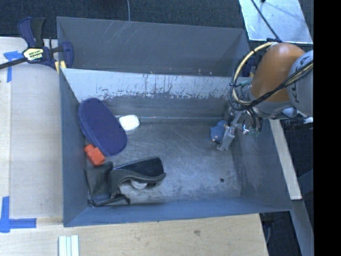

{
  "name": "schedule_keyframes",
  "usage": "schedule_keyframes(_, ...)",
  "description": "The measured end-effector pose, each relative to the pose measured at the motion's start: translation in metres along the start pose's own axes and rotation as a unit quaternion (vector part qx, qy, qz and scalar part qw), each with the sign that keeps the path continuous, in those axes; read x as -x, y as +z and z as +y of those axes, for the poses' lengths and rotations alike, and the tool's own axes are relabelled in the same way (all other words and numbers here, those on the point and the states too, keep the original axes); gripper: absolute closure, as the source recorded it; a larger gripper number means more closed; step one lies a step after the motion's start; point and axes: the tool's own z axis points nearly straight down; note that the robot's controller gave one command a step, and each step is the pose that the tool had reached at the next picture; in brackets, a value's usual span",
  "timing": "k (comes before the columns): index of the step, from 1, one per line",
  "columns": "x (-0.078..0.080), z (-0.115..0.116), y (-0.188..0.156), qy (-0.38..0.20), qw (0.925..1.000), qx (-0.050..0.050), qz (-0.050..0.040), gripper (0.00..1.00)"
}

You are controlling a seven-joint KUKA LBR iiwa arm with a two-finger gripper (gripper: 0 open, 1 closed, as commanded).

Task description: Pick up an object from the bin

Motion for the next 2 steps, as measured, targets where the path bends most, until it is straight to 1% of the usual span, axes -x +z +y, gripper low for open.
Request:
schedule_keyframes(1,0.002,0.001,-0.002,0.0,1.0,0.001,-0.0052,1.0)
schedule_keyframes(2,-0.019,-0.006,-0.096,-0.01,0.9999,0.002,-0.011,1.0)
